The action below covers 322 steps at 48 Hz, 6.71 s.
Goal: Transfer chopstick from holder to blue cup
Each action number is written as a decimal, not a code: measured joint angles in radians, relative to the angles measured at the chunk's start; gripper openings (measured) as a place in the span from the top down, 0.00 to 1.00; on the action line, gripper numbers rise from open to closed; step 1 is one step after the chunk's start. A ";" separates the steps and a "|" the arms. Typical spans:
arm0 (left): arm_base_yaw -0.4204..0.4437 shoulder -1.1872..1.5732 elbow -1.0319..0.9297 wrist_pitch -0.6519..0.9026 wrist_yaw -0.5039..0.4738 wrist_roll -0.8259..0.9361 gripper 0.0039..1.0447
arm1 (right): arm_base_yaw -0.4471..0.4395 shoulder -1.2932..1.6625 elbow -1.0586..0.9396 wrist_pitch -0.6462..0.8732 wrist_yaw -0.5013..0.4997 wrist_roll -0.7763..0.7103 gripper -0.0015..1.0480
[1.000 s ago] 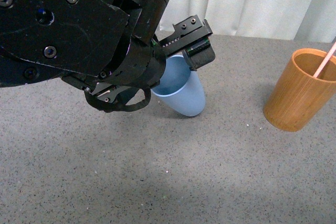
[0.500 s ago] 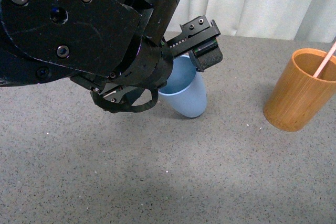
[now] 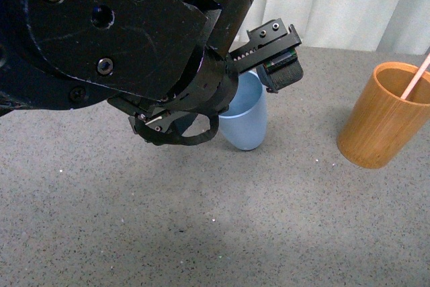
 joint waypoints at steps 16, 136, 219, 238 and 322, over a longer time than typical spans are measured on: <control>-0.004 0.005 0.005 -0.003 -0.003 -0.002 0.06 | 0.000 0.000 0.000 0.000 0.000 0.000 0.09; 0.618 -1.949 -1.000 -0.209 0.233 0.863 0.06 | -0.140 0.940 0.191 0.586 0.082 0.224 0.09; 0.618 -1.949 -1.000 -0.209 0.233 0.863 0.06 | 0.029 1.871 0.872 0.459 0.229 0.319 0.09; 0.618 -1.949 -1.000 -0.209 0.233 0.863 0.06 | 0.055 1.892 0.884 0.457 0.253 0.336 0.47; 0.618 -1.949 -1.000 -0.209 0.233 0.863 0.06 | 0.051 1.414 0.871 0.362 0.153 0.485 0.98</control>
